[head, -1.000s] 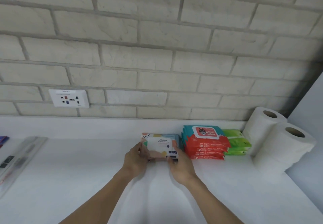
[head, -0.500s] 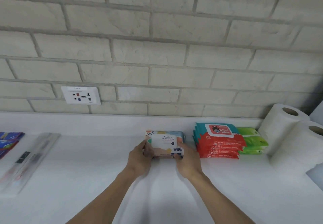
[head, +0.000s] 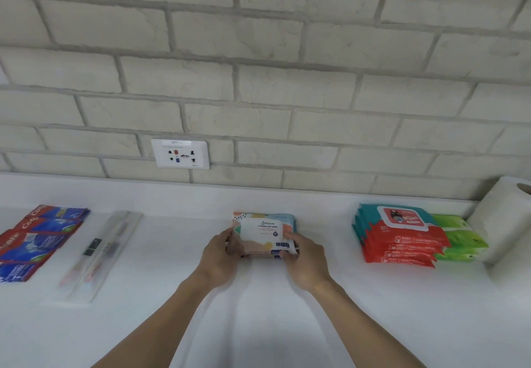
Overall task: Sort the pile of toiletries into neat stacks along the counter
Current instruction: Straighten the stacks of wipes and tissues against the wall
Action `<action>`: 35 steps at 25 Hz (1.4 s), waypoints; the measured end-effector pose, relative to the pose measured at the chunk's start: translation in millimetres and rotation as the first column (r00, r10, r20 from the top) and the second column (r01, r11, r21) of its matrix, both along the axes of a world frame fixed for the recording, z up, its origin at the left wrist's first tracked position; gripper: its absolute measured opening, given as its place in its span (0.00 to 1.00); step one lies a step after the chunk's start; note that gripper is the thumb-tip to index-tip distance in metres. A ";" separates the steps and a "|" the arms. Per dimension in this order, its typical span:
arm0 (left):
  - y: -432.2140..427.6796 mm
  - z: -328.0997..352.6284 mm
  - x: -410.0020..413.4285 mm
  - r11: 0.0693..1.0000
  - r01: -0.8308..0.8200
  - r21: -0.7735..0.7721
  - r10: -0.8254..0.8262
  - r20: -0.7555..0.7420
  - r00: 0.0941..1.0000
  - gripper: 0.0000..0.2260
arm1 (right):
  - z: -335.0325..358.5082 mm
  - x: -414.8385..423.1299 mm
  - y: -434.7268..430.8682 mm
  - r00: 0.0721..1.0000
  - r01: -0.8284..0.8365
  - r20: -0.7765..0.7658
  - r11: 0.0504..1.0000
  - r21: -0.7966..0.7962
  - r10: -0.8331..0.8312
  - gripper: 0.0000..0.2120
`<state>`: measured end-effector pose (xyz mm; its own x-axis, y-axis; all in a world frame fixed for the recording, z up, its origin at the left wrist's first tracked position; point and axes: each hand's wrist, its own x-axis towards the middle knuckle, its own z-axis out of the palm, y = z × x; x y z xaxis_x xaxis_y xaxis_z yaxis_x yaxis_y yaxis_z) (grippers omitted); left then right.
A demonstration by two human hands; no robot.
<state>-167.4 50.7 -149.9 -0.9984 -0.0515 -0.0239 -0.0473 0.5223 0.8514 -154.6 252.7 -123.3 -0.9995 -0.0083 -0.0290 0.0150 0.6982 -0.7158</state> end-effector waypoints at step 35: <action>-184.5 -9.6 -4.2 1.000 0.002 -0.030 0.000 0.065 0.998 0.16 | -6.0 -5.5 -173.9 0.999 -0.042 -0.001 0.997 -0.071 0.042 0.19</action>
<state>-171.6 -133.8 -159.5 -0.9948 -0.0525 -0.0872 -0.1017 0.5473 0.8307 -160.1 78.8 -129.3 -0.9982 -0.0523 -0.0277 -0.0126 0.6454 -0.7637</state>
